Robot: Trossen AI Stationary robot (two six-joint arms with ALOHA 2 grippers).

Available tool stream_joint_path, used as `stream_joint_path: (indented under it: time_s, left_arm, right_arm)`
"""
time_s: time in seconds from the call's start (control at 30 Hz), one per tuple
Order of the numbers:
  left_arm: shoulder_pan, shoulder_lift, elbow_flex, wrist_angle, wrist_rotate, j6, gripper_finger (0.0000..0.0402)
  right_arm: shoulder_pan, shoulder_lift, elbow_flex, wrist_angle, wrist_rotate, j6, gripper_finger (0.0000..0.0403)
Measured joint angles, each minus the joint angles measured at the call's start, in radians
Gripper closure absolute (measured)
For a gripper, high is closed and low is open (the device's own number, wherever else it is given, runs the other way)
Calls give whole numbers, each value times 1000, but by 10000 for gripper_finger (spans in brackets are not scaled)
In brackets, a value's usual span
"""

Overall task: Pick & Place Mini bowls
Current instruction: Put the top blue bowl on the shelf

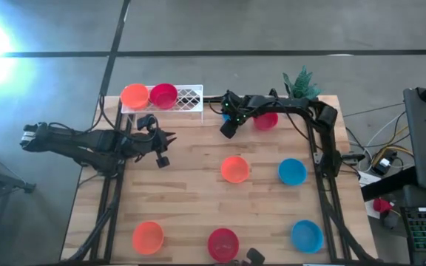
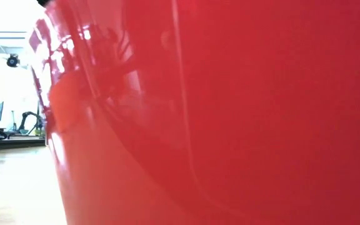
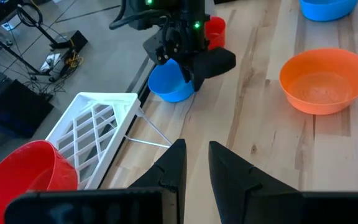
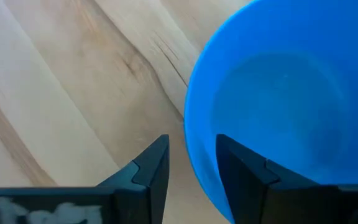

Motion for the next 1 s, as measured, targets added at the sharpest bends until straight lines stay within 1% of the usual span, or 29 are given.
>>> stream_joint_path:
  time_s: [0.1, 0.2, 0.4, 0.63, 0.9, 1.0]
  left_arm:
    - [0, 0, -2, -1, 0, 7, 338]
    - [0, 0, -2, -1, 0, 17, 338]
    - [0, 0, -2, -1, 0, 13, 338]
    - [0, 0, 1, 0, 0, 11, 338]
    - [0, 0, 6, 23, 0, -11, 338]
    - [0, 0, 6, 22, 0, -41, 338]
  right_arm:
    - [-2, 6, 0, 4, 1, 0, 283]
    - [-2, 10, 0, 1, 1, 0, 304]
    - [-2, 9, 1, 4, 7, -3, 383]
    - [-2, 1, 4, -1, 8, -31, 393]
    - [13, -28, 48, -76, 22, -85, 394]
    - [25, -54, 49, -93, 24, -110, 394]
